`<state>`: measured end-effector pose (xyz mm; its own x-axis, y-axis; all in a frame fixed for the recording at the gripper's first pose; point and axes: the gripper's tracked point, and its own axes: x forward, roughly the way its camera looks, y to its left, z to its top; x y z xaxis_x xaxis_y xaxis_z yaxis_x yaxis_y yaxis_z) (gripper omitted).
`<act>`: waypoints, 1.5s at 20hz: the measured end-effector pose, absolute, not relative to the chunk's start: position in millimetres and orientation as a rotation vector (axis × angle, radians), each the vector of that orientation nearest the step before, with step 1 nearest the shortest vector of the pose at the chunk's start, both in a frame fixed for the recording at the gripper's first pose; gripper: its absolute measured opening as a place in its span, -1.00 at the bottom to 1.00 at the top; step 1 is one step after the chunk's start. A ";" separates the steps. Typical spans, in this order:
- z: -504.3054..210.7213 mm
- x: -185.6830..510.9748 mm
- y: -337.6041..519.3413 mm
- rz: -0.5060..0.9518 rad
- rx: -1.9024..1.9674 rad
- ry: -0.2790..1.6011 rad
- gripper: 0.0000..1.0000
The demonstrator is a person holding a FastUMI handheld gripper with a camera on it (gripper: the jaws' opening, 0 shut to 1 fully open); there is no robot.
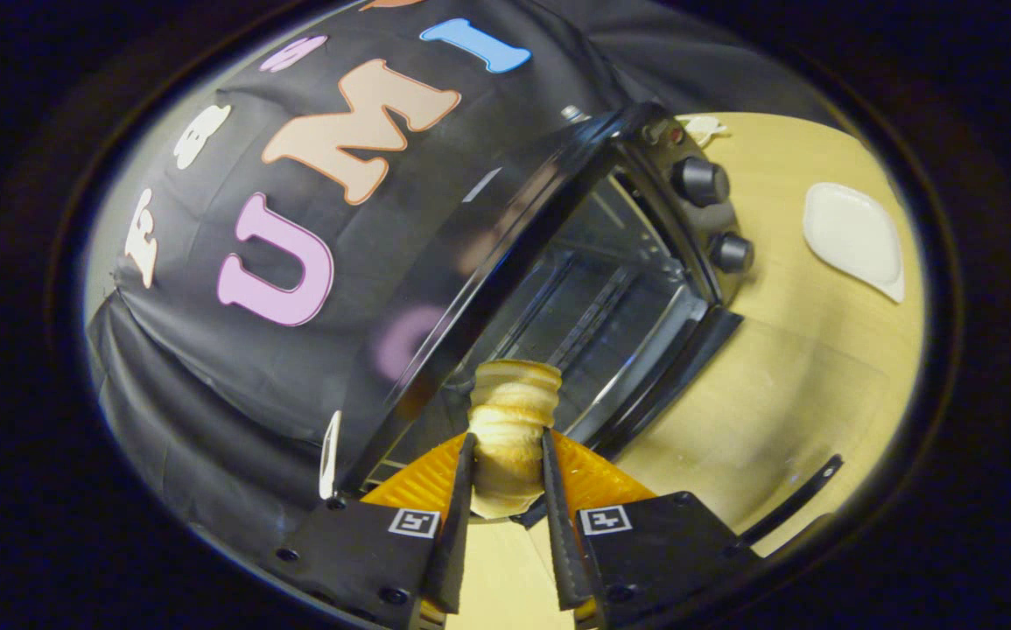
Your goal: Open the toaster oven, put the food inside, and close the toaster oven door.
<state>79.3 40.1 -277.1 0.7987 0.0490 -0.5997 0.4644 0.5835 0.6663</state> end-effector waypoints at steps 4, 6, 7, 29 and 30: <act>-279.3 98.2 52.8 -0.209 0.984 0.592 -0.13; -284.4 100.6 58.3 -0.195 0.990 0.597 -0.13; -286.3 99.3 59.6 -0.189 0.994 0.608 -0.02; -265.3 -21.7 16.1 -0.217 0.481 0.640 0.93; -264.6 -30.2 12.2 -0.225 0.450 0.643 0.93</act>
<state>-30.2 12.2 -264.6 0.7806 -0.0643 -0.6217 0.3376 0.8804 0.3329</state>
